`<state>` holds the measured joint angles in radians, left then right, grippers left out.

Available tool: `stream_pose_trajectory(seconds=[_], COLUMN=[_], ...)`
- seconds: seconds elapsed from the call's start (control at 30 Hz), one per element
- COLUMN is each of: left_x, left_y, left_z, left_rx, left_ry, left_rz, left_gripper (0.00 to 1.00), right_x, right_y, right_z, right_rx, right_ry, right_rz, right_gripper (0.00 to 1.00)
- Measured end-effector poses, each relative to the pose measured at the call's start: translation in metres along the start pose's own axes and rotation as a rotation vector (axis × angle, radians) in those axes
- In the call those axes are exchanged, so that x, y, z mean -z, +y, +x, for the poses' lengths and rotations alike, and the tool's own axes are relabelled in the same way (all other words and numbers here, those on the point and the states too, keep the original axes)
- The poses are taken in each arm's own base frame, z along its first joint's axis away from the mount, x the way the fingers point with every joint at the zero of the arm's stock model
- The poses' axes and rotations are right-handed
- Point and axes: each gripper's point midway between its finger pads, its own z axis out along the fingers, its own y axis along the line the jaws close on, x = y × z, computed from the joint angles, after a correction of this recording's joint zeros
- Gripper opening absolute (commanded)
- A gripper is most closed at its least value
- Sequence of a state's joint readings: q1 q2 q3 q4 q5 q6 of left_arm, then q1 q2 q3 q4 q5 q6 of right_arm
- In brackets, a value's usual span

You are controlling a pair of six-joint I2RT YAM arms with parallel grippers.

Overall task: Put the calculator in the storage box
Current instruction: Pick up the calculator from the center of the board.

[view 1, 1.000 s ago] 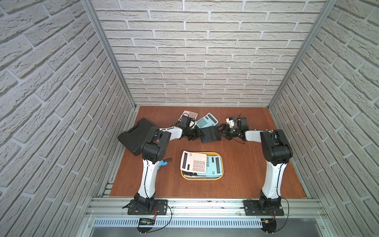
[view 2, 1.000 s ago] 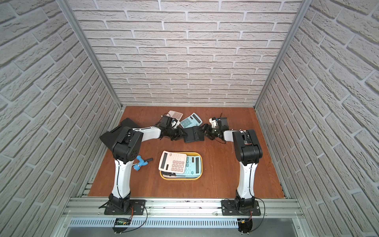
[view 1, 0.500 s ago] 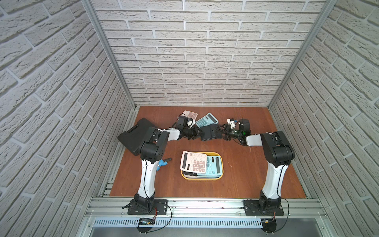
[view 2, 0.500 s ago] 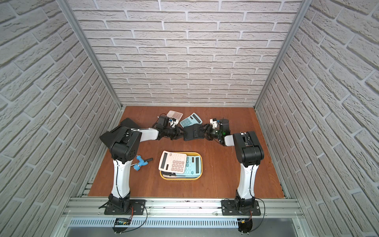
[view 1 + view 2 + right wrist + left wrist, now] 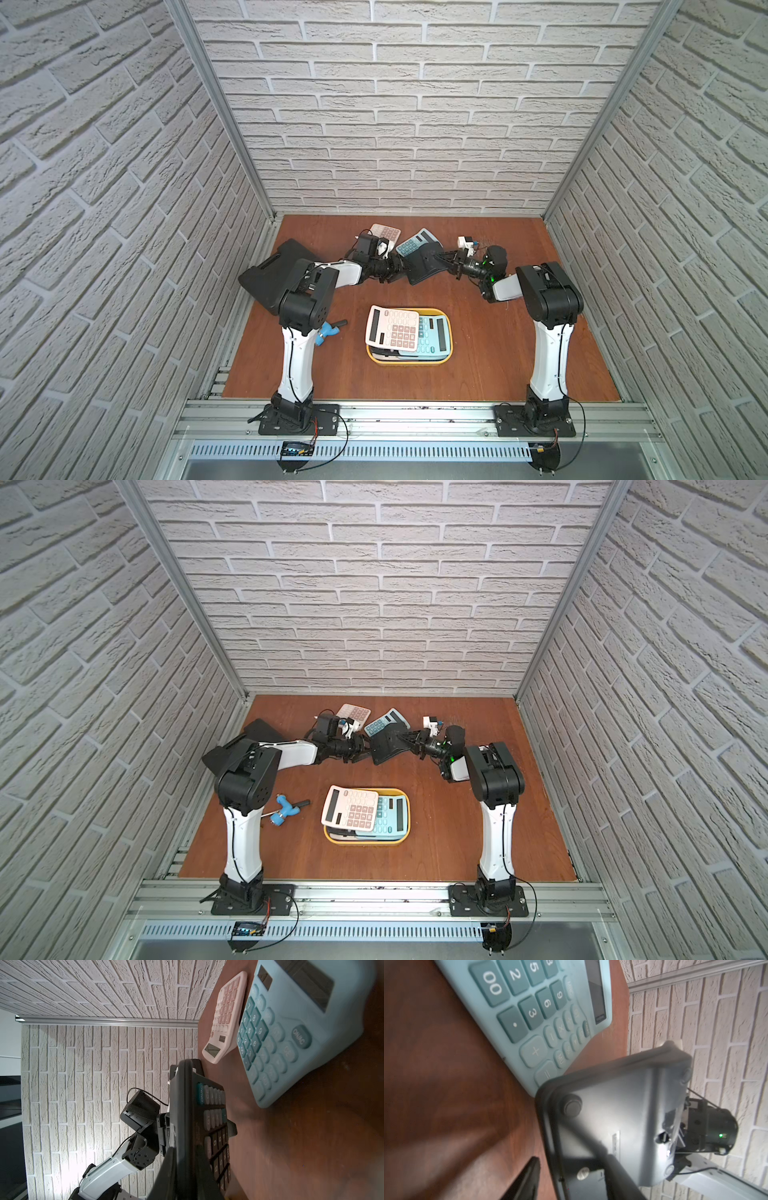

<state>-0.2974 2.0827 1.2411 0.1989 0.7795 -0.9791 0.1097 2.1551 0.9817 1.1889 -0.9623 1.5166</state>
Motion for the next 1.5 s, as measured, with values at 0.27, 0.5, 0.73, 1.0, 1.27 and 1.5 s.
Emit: stream_pose_trajectory(seconds=[0.27, 0.5, 0.73, 1.0, 1.27, 1.5], left_x=[0.038, 0.083, 0.104, 0.105, 0.082, 0.05], left_y=[-0.008, -0.024, -0.052, -0.084, -0.107, -0.117], left_z=[0.0, -0.003, 0.016, 0.054, 0.088, 0.111], left_rx=[-0.08, -0.235, -0.512, -0.836, -1.095, -1.237], left_ry=[-0.077, -0.201, -0.28, -0.29, -0.239, -0.17], left_rz=[-0.117, -0.255, -0.432, -0.494, -0.468, -0.467], left_gripper=[0.98, 0.98, 0.98, 0.98, 0.98, 0.98], right_x=[0.0, 0.005, 0.01, 0.033, 0.06, 0.071], right_y=[0.012, 0.041, 0.052, 0.101, 0.082, 0.068], right_z=[0.007, 0.009, 0.014, 0.014, 0.043, 0.057], right_rx=[-0.021, -0.051, -0.155, -0.133, -0.284, -0.372], right_ry=[-0.004, -0.017, -0.042, -0.1, -0.086, -0.093], right_rz=[0.002, 0.024, 0.168, 0.46, 0.671, 0.758], right_gripper=[0.03, 0.03, 0.03, 0.03, 0.03, 0.03])
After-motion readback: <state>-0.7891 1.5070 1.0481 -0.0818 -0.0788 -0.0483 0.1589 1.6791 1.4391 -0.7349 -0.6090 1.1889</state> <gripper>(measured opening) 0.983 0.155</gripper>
